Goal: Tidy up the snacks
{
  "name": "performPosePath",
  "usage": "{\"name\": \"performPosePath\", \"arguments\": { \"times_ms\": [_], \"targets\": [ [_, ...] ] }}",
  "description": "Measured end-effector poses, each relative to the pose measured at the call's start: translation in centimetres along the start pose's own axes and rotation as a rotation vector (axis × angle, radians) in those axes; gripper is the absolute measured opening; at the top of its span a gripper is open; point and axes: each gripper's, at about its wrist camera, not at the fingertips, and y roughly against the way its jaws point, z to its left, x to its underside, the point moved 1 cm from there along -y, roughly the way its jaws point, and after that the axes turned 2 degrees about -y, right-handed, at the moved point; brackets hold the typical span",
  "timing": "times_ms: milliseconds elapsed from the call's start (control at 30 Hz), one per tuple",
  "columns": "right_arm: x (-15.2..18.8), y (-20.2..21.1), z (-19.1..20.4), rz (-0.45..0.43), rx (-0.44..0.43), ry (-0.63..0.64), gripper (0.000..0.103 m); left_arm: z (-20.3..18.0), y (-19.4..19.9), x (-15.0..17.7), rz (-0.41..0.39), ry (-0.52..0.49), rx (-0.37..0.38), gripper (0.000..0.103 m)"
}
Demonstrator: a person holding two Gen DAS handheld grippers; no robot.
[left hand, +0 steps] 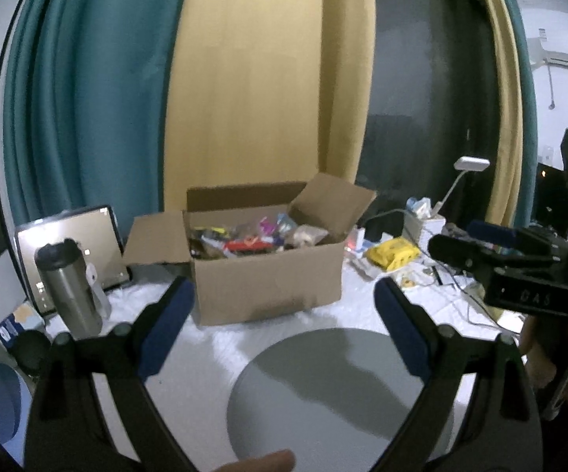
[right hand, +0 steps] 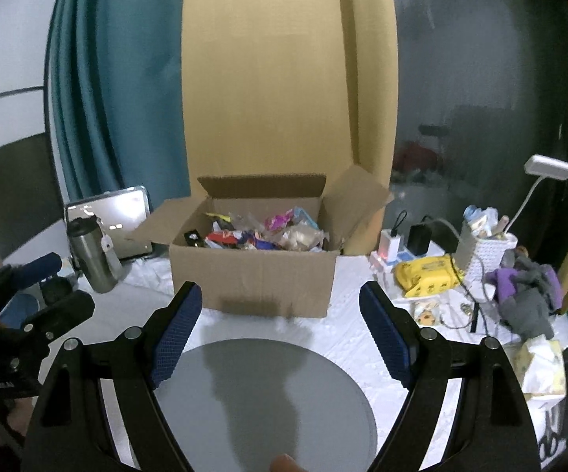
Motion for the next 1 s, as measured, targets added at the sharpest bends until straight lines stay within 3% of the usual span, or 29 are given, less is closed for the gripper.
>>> {"name": "performPosePath", "arguments": {
  "times_ms": [467,1000],
  "targets": [
    [-1.4,7.1,0.5,-0.133,0.016,0.018,0.085,-1.1,5.0,-2.5,-0.135,-0.014,0.005,0.094],
    [-1.7,8.8,0.4,-0.167,0.019,0.027,0.085,-1.3,6.4,-3.0,-0.167,-0.018,-0.008,0.094]
  ]
}}
